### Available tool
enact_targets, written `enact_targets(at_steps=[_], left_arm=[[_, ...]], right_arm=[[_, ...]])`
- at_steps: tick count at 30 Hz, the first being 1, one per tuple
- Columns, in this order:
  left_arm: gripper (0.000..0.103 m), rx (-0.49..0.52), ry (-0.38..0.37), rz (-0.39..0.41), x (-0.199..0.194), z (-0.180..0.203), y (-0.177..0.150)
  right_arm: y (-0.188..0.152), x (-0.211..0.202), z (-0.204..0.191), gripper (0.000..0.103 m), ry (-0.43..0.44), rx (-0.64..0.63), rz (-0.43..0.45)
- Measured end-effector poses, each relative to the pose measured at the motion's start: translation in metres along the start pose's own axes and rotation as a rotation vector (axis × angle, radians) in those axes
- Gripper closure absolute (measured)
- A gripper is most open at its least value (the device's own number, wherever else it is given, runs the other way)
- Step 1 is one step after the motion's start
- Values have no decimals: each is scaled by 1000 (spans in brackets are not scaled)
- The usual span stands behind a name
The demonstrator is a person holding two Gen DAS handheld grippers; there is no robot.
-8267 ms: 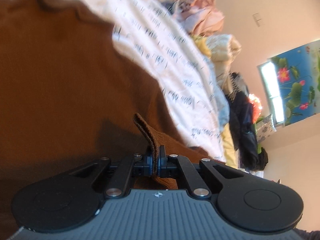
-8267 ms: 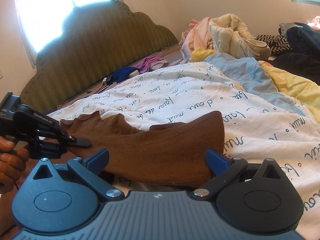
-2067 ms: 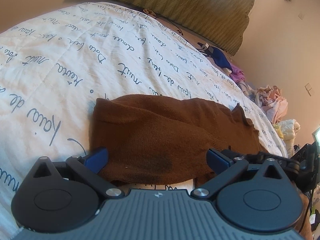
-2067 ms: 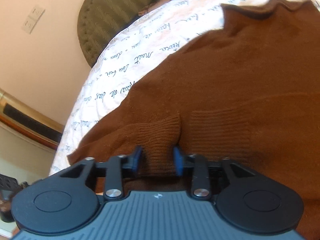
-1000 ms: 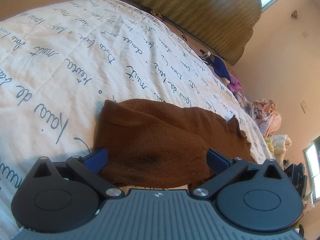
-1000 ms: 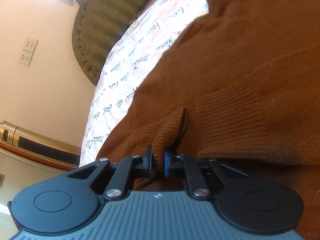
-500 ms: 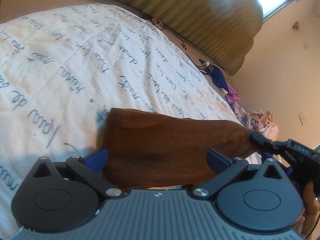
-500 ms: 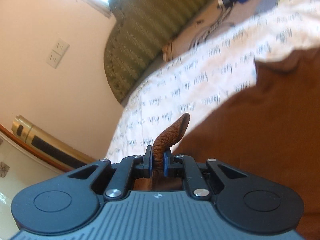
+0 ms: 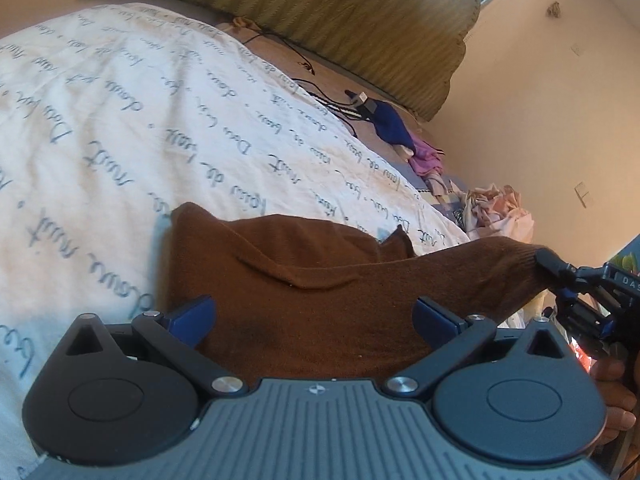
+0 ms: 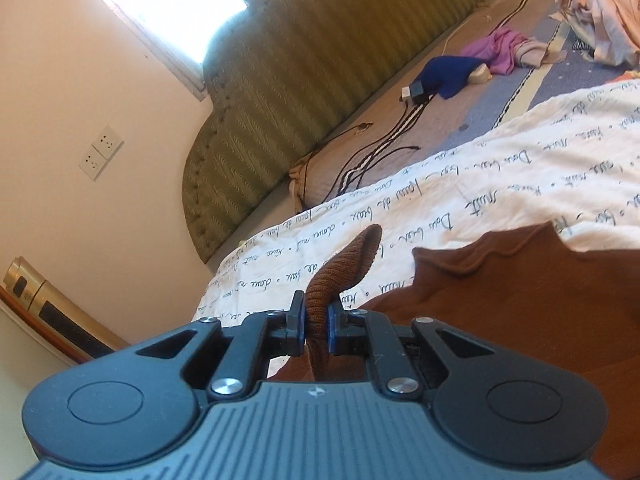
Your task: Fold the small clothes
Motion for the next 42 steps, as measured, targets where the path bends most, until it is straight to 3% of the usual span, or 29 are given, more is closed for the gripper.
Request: enact_targets(at_steps=[8,13,21,30,34,39,42], left_arm=[[1,49,-1,-39,17,19,-9],[1,59,9,-70,33,22,-18],[1,114,15,-129,57,31,-41],[0,272,38,-146,59,36,-60],[1,317,52,-138,49,41,-64],[0,318,30,-113,23,46,-62],[0,331,52,-136,29,40,-69]], right_arm=[[31,-19,12,94,-34,-46,42],[32,-38,52,94,-132,-130,46],[22,-67,123,94,-238,-124,35],[-29,-80,193,93,-366,-174,-33],[-56,-76,213,85,-428,-246,-86],[-41,-104,209,83,-427,-254,4],[-39,-104,197,83,-338,-212,22]])
Point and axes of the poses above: each gripper's, at about its wrist camera, not at the fingertips, and x roughly the way its jaws point, z to its right, y to its top, the point moved 8 cm from there along x, roughly the way its jaws point, and after that the axes turned 13 degrees about z, right-handed, at the moved point
